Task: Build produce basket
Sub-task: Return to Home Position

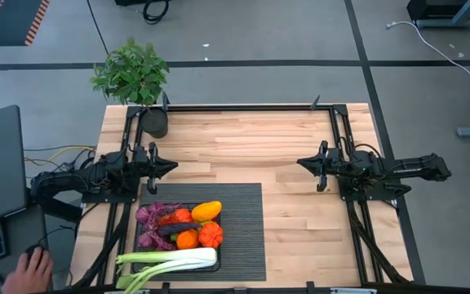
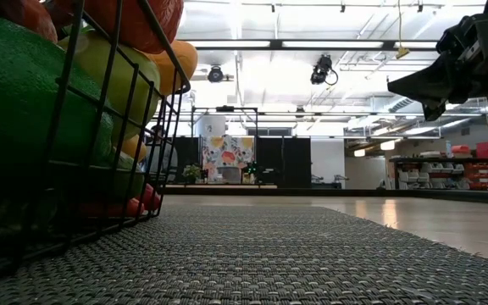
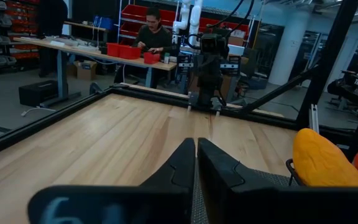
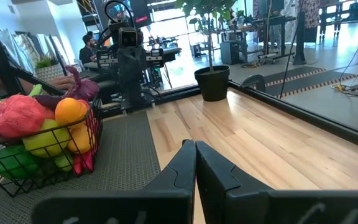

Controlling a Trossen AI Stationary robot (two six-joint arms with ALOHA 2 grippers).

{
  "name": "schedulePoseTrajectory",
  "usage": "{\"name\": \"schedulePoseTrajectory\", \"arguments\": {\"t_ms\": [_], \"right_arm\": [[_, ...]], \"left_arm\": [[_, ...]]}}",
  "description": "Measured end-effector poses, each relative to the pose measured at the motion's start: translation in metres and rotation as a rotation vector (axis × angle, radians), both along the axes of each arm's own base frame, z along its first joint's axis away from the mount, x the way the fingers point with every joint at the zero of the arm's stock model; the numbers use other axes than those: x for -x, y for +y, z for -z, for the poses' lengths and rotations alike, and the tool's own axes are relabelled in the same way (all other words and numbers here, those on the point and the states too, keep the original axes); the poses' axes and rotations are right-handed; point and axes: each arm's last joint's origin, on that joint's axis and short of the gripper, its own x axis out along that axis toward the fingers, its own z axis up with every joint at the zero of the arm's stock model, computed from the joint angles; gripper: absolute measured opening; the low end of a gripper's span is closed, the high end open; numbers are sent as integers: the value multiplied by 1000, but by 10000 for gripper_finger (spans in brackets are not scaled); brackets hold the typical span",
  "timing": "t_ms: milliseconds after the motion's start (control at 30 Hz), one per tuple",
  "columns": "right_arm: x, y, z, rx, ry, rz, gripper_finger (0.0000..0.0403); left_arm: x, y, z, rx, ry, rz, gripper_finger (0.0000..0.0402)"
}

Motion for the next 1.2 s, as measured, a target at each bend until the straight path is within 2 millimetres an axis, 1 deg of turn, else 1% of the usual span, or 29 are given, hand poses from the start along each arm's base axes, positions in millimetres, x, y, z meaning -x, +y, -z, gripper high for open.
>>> {"name": "schedulePoseTrajectory", "arguments": {"t_ms": [267,567,833,1200], "right_arm": [[0,0,0,0,0,0,16],[0,0,0,0,0,0,16],[0,0,0,0,0,0,16],[0,0,0,0,0,0,16]], "left_arm": [[0,0,0,0,0,0,17],[0,0,0,0,0,0,29],[0,0,0,0,0,0,19],[0,0,0,0,1,0,30]]}}
